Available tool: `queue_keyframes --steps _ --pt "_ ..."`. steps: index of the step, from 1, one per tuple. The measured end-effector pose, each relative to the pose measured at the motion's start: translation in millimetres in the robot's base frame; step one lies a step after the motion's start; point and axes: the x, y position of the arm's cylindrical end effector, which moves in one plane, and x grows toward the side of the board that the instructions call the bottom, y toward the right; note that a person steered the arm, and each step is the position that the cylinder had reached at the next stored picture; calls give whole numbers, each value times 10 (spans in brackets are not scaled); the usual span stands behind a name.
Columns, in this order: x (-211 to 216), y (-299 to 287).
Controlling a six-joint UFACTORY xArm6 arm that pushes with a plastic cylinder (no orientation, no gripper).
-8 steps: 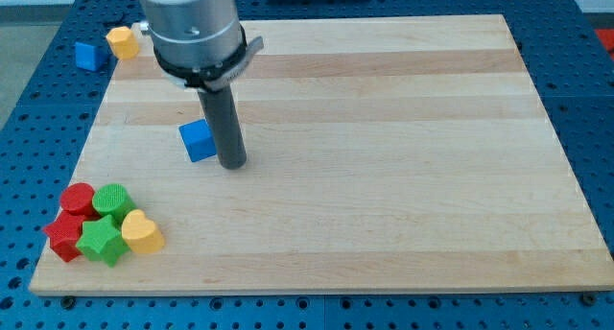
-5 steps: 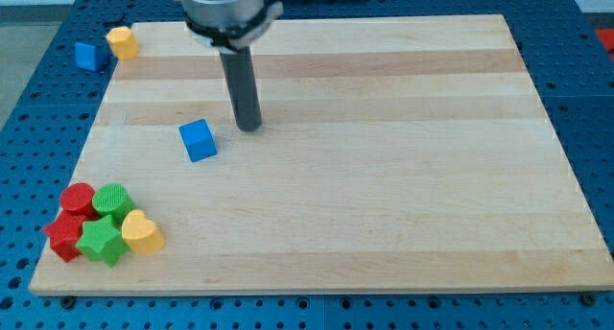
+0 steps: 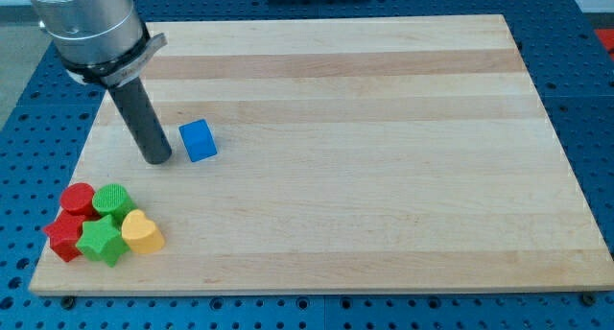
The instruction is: Move the blue cube to the green circle
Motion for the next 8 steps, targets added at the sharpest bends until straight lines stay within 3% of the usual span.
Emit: queue_keyframes --steps 2,3,4,6,8 --pt "-559 -140" --pt "-732 257" --pt "-630 780" --pt "-283 719" --pt "-611 609"
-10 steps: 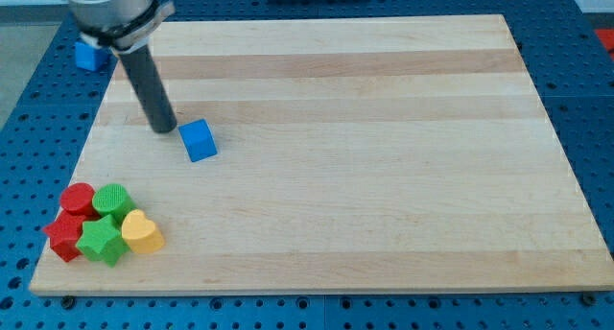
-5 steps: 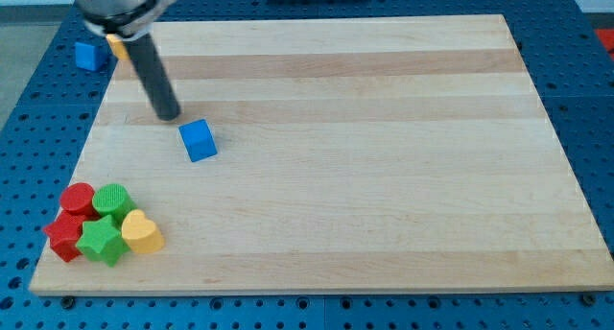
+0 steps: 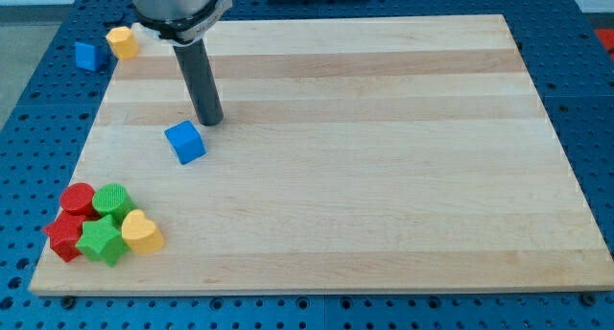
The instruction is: Move the blue cube to the green circle
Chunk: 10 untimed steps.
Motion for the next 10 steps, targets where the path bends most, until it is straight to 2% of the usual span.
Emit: queue_keyframes --steps 2,3,10 --pt "648 -388" --pt "838 -441" --pt "898 -254"
